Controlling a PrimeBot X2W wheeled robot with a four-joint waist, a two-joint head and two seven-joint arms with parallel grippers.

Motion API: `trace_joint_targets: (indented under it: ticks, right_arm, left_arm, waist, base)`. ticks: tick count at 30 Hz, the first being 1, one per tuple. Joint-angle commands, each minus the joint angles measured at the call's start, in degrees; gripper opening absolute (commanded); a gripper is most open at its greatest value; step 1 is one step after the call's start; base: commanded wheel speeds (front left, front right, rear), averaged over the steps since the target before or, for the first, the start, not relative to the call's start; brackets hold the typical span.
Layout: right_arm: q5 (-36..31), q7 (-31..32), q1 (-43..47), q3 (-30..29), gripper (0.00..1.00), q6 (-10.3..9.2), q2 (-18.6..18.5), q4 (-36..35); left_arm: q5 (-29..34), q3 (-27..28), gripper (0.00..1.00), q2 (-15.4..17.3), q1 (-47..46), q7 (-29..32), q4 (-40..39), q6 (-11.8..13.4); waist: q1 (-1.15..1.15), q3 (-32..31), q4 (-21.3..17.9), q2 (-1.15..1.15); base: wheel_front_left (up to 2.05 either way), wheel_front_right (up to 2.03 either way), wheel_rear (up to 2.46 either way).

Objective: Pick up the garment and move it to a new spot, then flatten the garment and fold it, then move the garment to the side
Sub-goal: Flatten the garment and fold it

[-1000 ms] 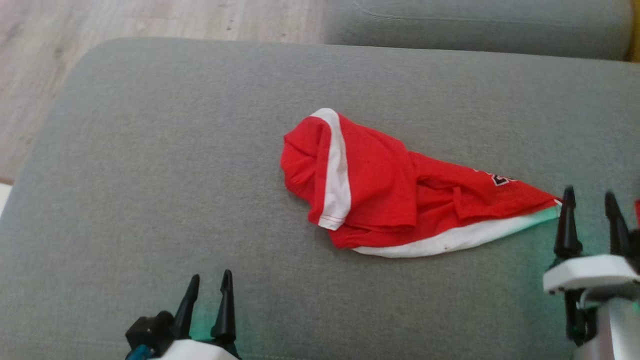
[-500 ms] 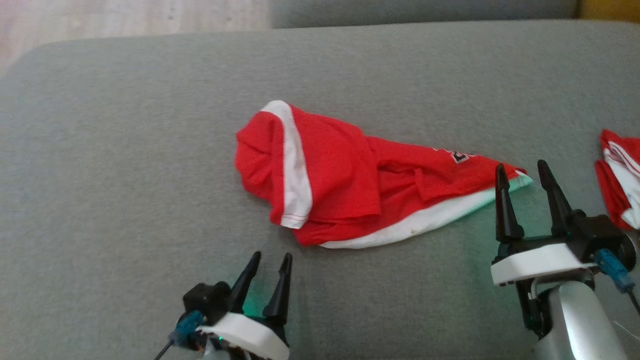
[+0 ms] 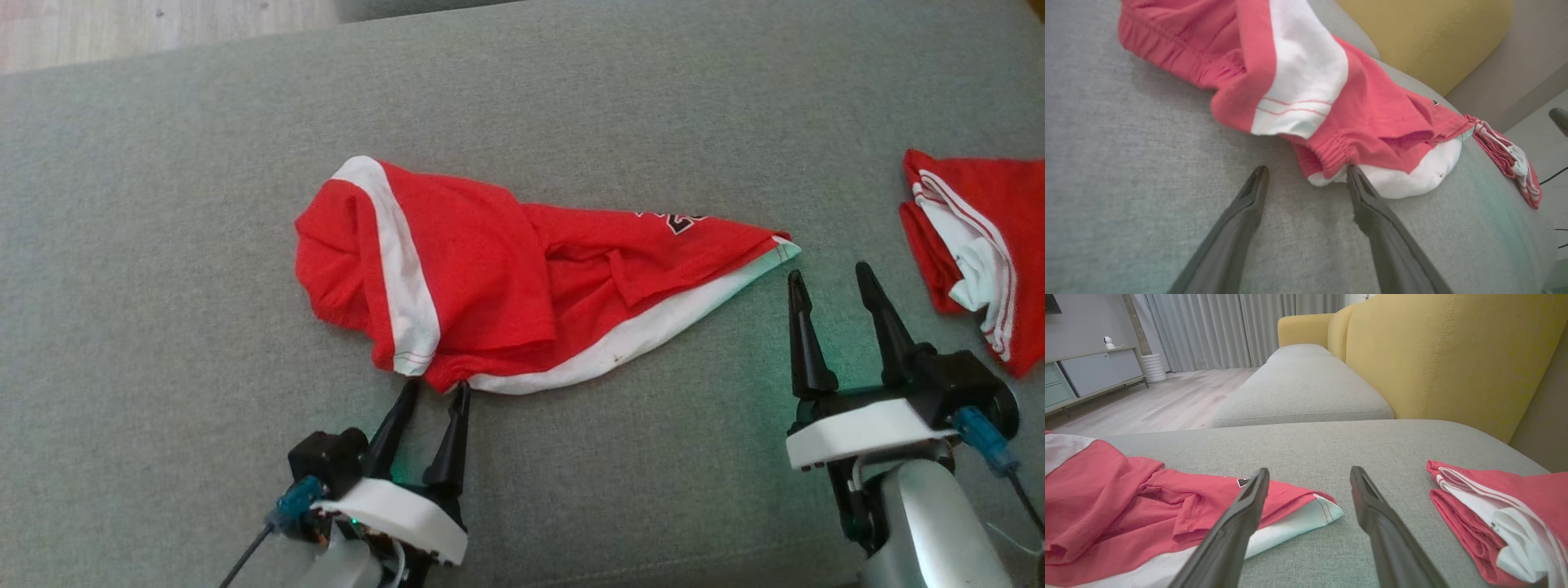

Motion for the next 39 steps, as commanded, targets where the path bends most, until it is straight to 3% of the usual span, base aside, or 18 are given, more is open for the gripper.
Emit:
trace_joint_targets:
  ticks: [1, 9, 10, 13, 18, 27, 33, 39]
  right_arm:
    - [0.62, -0.36, -1.35, 1.57, 1.0, 0.19, -0.19, -1.16]
    - [0.82, -0.36, -1.34, 2.23, 1.0, 0.19, -0.17, 0.37]
    - [1.16, -0.36, -1.65, 2.44, 1.0, 0.19, -0.16, 0.61]
    - [1.64, -0.36, -2.05, 2.69, 1.0, 0.19, -0.16, 0.9]
    - [2.05, -0.36, -1.62, 1.99, 1.0, 0.19, -0.16, 1.45]
    - [3.79, -0.36, -0.8, 2.28, 1.0, 0.19, -0.15, 2.48]
    - [4.71, -0.36, -2.65, 4.21, 1.0, 0.19, -0.15, 2.71]
    - [4.83, -0.36, -3.01, 3.48, 1.0, 0.19, -0.15, 3.61]
  left_arm:
    - [-1.62, -0.36, 1.0, -0.07, -1.26, 0.13, -1.87, -0.44]
    - [-3.15, -1.98, 1.0, 1.13, -0.81, 0.13, -6.36, -0.44]
    - [-3.48, -2.16, 0.5, 1.51, -0.49, 0.13, -7.2, -0.44]
    - [-4.1, -2.64, 0.0, 1.99, -0.26, 0.13, -8.24, -0.44]
    - [-3.66, -2.41, 0.0, 2.36, 0.18, 0.13, -9.85, -0.44]
    - [-2.56, 2.85, 0.0, 3.74, 2.85, 0.13, -10.69, -0.44]
    - [-0.45, 5.46, 0.0, 5.95, 0.03, 0.13, -5.32, -0.44]
    - [2.8, 10.19, 0.0, 5.68, -3.46, 0.13, 2.1, -0.44]
  waist:
    - [0.0, 0.04, -0.33, 0.0]
    - [0.0, -0.11, 0.32, 0.0]
    - [0.0, -0.2, 0.4, 0.0]
    - [0.0, -0.27, 0.6, 0.0]
    - [0.0, -1.22, 2.14, 0.0]
    - [0.0, -1.85, 6.66, 0.0]
    - [0.0, 0.54, 5.58, 0.0]
    - [0.0, 1.56, 3.26, 0.0]
  base:
    - [0.0, 0.0, 0.0]
    - [0.0, 0.0, 0.0]
    - [0.0, 0.0, 0.0]
    - [0.0, 0.0, 0.0]
    - [0.0, 0.0, 0.0]
    - [0.0, 0.0, 0.0]
    - [0.0, 0.0, 0.0]
    - [0.0, 0.0, 0.0]
